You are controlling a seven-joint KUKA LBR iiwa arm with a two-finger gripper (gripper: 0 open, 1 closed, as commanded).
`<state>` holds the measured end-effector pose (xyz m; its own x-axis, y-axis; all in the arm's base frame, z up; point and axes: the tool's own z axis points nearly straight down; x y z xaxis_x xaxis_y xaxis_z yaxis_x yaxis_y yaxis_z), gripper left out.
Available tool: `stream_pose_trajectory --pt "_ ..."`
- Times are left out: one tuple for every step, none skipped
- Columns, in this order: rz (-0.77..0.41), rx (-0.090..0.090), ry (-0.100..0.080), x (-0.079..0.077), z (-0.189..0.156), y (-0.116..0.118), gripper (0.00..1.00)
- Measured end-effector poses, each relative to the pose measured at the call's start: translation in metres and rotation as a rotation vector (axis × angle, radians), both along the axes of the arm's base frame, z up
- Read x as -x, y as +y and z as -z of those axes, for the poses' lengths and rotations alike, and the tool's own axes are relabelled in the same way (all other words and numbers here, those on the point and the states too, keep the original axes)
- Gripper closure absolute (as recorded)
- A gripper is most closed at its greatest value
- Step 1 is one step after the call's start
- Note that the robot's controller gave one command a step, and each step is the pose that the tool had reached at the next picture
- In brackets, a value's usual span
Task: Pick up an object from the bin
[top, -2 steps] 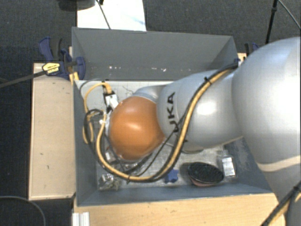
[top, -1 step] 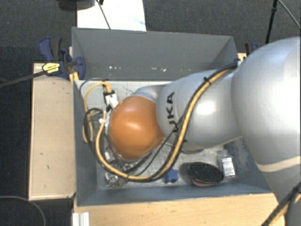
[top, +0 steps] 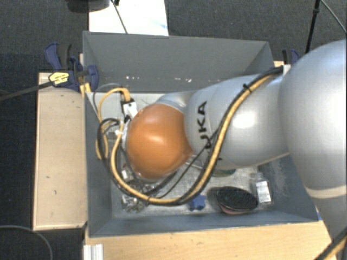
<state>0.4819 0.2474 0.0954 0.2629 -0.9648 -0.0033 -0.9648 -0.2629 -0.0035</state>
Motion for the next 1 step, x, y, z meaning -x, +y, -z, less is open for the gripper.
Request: stream_pose_trajectory --pt "0.006 -0.001 -0.005 -0.0017 -0.0991 0.0013 1.0"
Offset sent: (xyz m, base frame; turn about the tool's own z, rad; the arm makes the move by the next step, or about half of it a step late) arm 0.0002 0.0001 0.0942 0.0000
